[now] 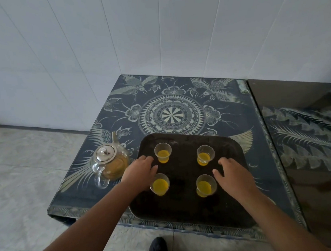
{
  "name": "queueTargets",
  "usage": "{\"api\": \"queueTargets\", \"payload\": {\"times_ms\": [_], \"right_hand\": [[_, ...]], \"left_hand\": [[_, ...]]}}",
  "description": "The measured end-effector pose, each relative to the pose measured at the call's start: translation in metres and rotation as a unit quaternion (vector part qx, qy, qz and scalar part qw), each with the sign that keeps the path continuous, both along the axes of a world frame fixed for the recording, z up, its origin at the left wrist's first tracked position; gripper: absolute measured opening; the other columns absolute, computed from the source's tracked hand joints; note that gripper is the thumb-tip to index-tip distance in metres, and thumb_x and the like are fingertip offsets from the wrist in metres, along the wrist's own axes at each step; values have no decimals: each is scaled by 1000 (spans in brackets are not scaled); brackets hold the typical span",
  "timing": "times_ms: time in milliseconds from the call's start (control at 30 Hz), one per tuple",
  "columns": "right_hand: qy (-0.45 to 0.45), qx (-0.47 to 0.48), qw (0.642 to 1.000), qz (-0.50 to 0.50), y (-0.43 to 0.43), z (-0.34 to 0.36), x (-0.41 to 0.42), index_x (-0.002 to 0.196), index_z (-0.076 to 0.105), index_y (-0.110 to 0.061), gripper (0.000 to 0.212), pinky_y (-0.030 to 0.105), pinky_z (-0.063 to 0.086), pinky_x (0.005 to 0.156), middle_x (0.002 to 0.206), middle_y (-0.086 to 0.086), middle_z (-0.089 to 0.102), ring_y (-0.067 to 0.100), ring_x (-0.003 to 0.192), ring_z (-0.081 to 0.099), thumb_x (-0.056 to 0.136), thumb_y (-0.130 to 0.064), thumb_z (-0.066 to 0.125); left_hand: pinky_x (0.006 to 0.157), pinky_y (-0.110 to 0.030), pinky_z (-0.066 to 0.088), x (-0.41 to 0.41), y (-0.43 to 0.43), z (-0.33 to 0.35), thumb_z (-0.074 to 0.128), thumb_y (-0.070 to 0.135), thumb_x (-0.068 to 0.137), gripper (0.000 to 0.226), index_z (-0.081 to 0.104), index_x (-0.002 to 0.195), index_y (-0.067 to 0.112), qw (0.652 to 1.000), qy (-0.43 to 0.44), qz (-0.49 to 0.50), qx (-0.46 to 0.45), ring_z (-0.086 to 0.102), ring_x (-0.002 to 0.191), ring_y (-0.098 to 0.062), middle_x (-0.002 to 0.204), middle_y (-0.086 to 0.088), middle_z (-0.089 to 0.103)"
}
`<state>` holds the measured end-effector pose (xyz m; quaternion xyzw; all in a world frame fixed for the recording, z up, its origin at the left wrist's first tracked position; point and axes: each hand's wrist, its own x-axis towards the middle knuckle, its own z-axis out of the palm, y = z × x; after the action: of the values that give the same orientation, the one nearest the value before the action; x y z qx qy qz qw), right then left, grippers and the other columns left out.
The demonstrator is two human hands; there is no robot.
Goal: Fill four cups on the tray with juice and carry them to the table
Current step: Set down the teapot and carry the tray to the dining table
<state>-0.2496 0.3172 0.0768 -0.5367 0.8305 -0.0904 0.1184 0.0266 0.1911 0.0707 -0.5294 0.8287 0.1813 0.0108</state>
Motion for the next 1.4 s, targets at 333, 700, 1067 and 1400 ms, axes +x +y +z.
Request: {"api": "queueTargets", "payload": {"times_ms": [333, 700, 1067, 1400], "right_hand": [[-33, -16, 998, -55, 12, -28, -40, 124, 59, -15, 39, 38, 54, 77, 114, 3, 66, 21, 102, 64, 98, -43, 54], [-44, -10, 988, -145, 8, -80, -77, 129, 56, -3, 45, 45, 51, 90, 121, 18, 61, 35, 112, 59, 94, -30, 64], [-15, -28, 978, -208, 8, -116, -93, 134, 49, -1, 52, 49, 49, 90, 126, 25, 52, 41, 116, 52, 91, -25, 67], [-59, -41, 976, -207, 15, -140, -109, 128, 56, -3, 37, 47, 52, 82, 115, 21, 65, 41, 104, 62, 101, -27, 51]], "left_hand": [[90, -44, 55, 20, -12, -22, 52, 40, 104, 39, 62, 126, 10, 996, 22, 88, 0, 66, 110, -31, 122, -11, 66], [92, -48, 56, 25, -30, -67, 57, 28, 103, 40, 52, 137, 8, 985, 46, 147, 77, 67, 111, -36, 123, -16, 68], [91, -48, 54, 25, -38, -92, 57, 26, 104, 41, 52, 141, 9, 977, 52, 204, 44, 63, 118, -35, 135, -16, 59], [64, -39, 48, 16, -51, -107, 55, 32, 105, 19, 57, 105, 13, 969, 81, 234, 10, 63, 77, -24, 86, -4, 63]]}}
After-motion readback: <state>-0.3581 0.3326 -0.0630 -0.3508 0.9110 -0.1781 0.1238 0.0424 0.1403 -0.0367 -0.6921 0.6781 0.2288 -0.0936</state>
